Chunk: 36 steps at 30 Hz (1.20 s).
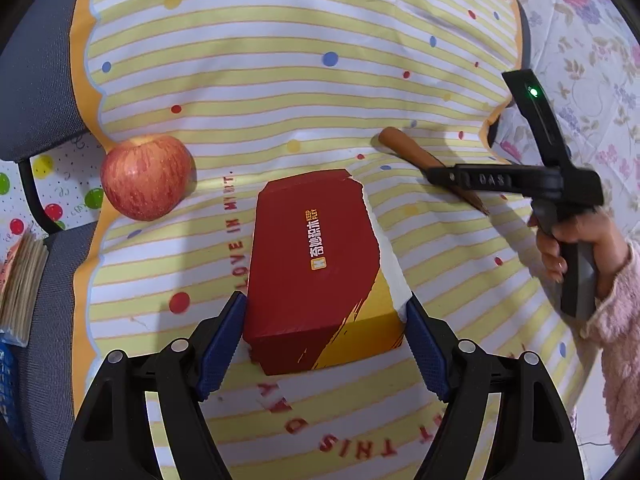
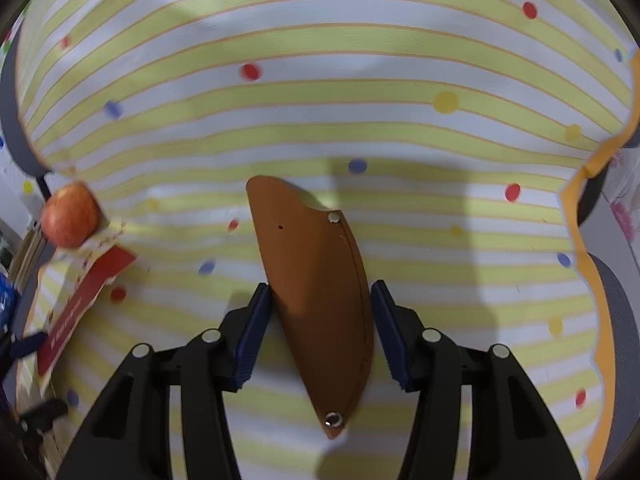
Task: Collect trash
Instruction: 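Lift the red box and wooden spatula off the chair cover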
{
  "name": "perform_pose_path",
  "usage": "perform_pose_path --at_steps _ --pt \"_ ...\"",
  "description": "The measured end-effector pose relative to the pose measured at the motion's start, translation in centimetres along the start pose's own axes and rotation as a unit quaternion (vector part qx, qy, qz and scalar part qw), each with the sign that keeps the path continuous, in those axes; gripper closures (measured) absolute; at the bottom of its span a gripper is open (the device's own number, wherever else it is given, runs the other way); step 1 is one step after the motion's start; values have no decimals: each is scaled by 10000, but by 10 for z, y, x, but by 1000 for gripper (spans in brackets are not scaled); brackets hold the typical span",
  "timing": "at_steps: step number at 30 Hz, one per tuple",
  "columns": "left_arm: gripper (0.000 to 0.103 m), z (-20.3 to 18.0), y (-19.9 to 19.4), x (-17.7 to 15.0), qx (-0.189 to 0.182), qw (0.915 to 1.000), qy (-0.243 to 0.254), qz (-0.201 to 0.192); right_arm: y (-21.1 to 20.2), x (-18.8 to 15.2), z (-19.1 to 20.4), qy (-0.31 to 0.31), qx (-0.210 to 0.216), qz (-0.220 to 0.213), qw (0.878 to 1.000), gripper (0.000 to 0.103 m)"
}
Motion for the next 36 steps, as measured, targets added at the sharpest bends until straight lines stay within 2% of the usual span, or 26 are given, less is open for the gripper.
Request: perform_pose_path --at_steps 5,10,15,17,20,23,28,31,36 --pt "26 -19 -18 -22 -35 9993 353 99 -32 -39 5 213 -89 156 9996 53" --pt "25 -25 -37 -51 -28 9980 569 266 -80 -98 12 604 -70 201 9979 53" --pt "16 -26 -51 -63 9 9984 509 264 -114 -139 24 735 -167 141 9971 53" --pt "15 -21 -51 -60 33 9994 234 242 -117 -145 31 674 -294 132 9972 52" --pt "15 -15 -45 -53 43 9995 -181 263 -123 -150 37 567 -442 52 9974 33" --pt "15 -13 -34 -48 176 9985 -381 360 -133 -151 37 622 -465 -89 9969 33" --pt "15 -19 -23 -43 300 9982 -332 399 -145 -149 35 710 -464 -269 9960 32" --pt "25 -16 -21 -40 375 9979 -384 372 -147 -148 32 730 -476 -354 9956 32" --pt "27 -13 -32 -41 299 9982 -484 191 -140 -142 29 586 -384 -543 9961 32"
Point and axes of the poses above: each gripper's, at about its wrist camera, not at the fingertips, and y roughly the way its jaws point, z to its left, x to its top, the point moved 6 cm from there along y, roughly the way its jaws point, and after that the axes turned 1 degree about -y, right-handed, at the moved point
